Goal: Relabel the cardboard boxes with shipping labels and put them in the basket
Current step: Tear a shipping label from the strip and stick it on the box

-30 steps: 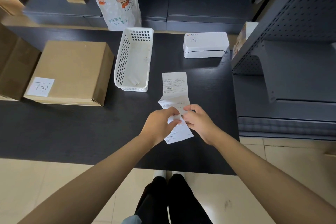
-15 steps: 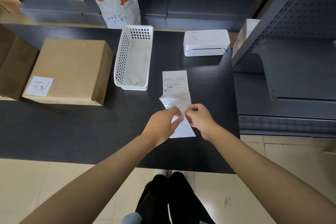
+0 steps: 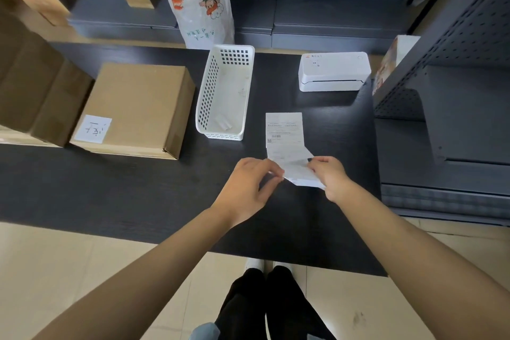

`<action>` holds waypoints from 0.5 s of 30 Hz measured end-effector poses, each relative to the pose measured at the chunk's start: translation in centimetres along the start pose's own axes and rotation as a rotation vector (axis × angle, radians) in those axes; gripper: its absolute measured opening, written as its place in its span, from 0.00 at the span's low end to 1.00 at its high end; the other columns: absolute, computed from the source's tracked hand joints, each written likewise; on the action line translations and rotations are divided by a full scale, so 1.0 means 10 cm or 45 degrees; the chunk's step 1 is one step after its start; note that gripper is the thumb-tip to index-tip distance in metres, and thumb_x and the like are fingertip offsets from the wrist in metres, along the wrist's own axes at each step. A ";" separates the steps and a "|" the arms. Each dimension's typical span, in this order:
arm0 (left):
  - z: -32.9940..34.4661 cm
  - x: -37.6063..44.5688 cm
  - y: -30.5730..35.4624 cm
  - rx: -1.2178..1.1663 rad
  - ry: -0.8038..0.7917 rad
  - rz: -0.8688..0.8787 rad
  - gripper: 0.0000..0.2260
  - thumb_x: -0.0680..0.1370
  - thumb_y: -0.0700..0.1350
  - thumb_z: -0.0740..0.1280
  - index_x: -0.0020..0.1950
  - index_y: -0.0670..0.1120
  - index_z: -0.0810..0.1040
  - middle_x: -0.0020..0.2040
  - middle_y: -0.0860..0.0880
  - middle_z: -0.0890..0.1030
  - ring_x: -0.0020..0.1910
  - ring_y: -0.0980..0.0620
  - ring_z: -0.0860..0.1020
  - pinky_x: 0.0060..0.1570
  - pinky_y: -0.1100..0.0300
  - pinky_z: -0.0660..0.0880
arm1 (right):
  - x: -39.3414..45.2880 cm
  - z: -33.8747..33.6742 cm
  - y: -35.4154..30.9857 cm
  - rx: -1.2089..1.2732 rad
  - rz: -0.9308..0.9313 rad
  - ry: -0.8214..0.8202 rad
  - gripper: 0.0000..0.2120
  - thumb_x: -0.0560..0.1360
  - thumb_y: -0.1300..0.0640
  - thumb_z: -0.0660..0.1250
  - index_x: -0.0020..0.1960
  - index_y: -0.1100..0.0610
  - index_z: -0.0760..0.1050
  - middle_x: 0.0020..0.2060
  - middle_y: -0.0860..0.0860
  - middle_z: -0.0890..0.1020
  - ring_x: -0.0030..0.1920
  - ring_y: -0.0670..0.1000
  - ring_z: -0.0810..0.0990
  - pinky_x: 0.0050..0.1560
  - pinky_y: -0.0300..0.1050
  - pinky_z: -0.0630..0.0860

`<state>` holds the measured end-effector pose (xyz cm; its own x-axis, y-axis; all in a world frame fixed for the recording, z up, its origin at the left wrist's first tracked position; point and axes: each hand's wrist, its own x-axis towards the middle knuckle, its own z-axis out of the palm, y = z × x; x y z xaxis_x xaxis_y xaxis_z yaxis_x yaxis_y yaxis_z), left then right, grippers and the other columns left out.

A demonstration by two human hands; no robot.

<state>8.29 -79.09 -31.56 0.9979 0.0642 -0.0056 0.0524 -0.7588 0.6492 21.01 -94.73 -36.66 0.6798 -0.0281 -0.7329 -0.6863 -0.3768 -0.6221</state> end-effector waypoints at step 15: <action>-0.63 0.06 0.20 -0.284 0.586 -0.106 0.02 0.77 0.48 0.61 0.48 0.52 0.69 0.43 0.64 0.73 0.46 0.59 0.72 0.47 0.67 0.67 | 0.06 -0.15 0.28 -0.603 -0.235 0.069 0.07 0.76 0.62 0.62 0.41 0.54 0.73 0.44 0.55 0.80 0.38 0.48 0.76 0.38 0.45 0.74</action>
<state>8.71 -76.47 -25.49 0.8684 0.4347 0.2384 0.0715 -0.5857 0.8074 19.88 -97.13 -38.39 0.7998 0.0349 -0.5993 -0.3695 -0.7581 -0.5374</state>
